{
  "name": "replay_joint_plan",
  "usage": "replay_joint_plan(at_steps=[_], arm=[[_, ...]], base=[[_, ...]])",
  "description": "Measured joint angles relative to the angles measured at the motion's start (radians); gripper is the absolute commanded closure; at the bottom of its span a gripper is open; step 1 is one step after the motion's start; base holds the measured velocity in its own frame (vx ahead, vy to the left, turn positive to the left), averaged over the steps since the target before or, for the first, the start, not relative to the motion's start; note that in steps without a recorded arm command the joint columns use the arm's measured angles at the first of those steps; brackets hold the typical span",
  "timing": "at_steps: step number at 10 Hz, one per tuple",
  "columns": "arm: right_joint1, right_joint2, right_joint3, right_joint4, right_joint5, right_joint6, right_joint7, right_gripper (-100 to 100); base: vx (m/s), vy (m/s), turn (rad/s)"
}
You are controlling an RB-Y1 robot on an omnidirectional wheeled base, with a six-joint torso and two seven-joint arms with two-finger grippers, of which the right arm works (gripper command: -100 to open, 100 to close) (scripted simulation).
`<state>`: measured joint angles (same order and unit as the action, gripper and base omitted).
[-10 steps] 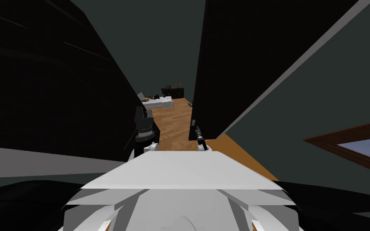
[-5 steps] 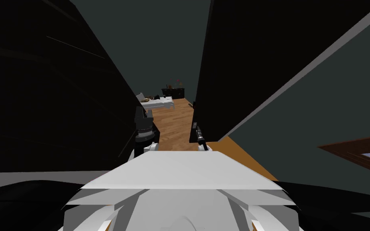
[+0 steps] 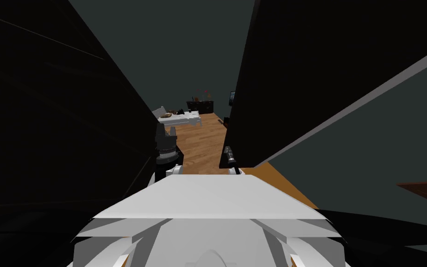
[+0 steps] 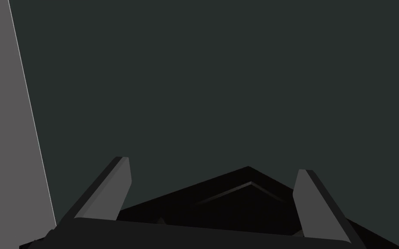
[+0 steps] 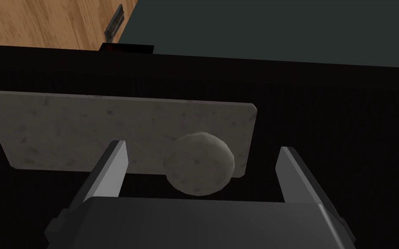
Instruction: Push the door open
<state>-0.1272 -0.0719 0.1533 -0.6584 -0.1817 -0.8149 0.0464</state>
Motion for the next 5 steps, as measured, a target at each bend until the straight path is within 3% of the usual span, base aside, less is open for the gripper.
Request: replay_joint_plan(at_steps=[5], arm=[[0.000,-0.001,0.000,0.001,0.000,0.004,0.001,100]], base=[[-0.014,-0.001,0.002]])
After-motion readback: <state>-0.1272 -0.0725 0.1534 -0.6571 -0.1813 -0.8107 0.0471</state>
